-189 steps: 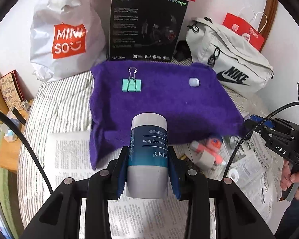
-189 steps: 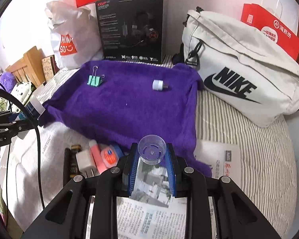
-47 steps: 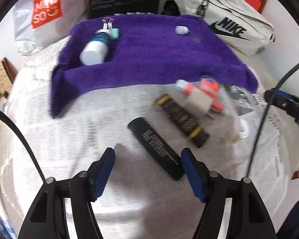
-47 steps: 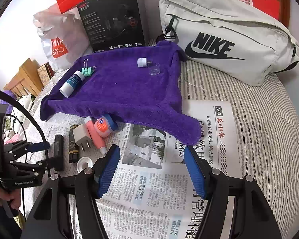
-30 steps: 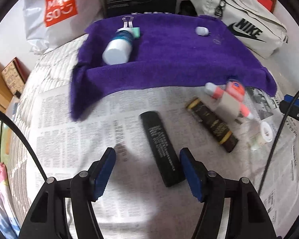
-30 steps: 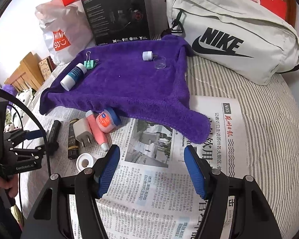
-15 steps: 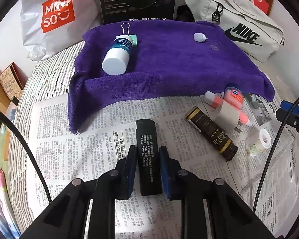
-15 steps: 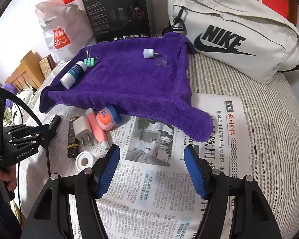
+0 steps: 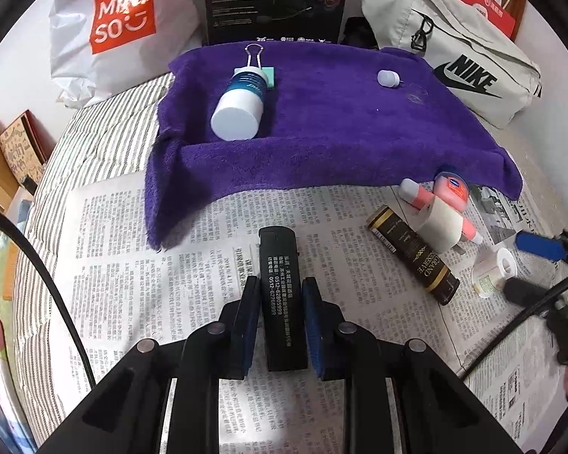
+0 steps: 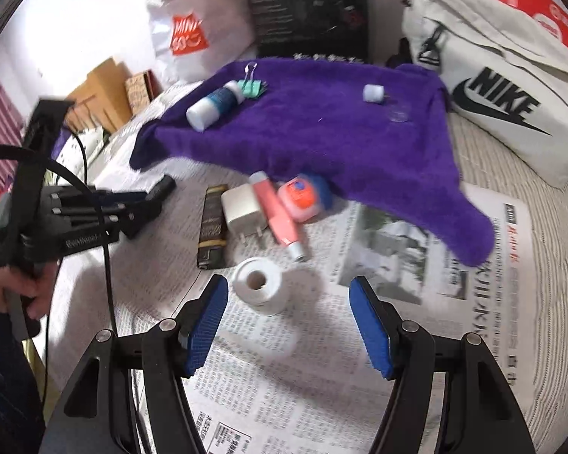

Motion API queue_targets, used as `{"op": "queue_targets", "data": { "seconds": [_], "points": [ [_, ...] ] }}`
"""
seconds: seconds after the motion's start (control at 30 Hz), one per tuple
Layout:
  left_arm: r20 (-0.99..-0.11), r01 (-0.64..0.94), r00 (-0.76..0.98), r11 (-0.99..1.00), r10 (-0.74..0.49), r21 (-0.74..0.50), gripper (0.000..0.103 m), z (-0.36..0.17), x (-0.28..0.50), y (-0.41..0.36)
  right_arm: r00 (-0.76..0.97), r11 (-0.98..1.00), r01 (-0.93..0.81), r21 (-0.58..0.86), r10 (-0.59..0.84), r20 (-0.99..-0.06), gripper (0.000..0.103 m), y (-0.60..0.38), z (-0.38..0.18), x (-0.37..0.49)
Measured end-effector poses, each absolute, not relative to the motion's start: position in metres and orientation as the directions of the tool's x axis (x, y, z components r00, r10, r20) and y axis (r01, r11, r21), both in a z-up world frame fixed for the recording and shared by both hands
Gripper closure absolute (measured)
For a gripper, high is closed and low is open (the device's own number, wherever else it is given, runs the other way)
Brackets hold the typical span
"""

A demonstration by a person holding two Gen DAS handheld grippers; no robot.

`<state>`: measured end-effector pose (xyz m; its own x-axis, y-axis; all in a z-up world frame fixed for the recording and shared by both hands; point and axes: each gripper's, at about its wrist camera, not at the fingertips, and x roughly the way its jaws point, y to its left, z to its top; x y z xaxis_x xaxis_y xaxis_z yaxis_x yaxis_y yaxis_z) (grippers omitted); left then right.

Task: Organize rigid objects
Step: 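Grasp the black tube with left tool while right tool grasps the white tape roll, then carry the black tube with left tool while right tool carries the tape roll onto the towel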

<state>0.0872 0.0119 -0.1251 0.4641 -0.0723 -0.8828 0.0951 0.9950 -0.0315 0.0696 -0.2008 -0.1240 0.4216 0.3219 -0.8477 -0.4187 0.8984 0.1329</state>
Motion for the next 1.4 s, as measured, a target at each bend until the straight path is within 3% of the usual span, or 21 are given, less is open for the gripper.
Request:
{"op": "queue_targets", "data": {
  "seconds": [0.07, 0.27, 0.7, 1.4],
  "points": [
    [-0.882, 0.095, 0.464, 0.995, -0.075, -0.035, 0.081, -0.125, 0.086, 0.015, 0.422, 0.895, -0.431, 0.111, 0.309, -0.852, 0.044, -0.194, -0.130, 0.070],
    [-0.880, 0.097, 0.469, 0.995, -0.078, -0.037, 0.081, -0.124, 0.084, 0.016, 0.448, 0.888, -0.457, 0.044, 0.272, -0.852, 0.074, -0.180, -0.144, 0.071],
    [-0.877, 0.093, 0.473, 0.995, -0.083, -0.044, 0.081, -0.125, 0.078, 0.018, 0.500, 0.955, -0.295, -0.037, 0.121, -0.858, 0.074, -0.234, -0.135, 0.082],
    [-0.873, 0.089, 0.472, 0.992, -0.123, -0.092, 0.082, -0.107, 0.082, 0.020, 0.509, 0.959, -0.282, 0.038, 0.183, -0.841, 0.074, -0.242, -0.111, 0.097]
  ]
}}
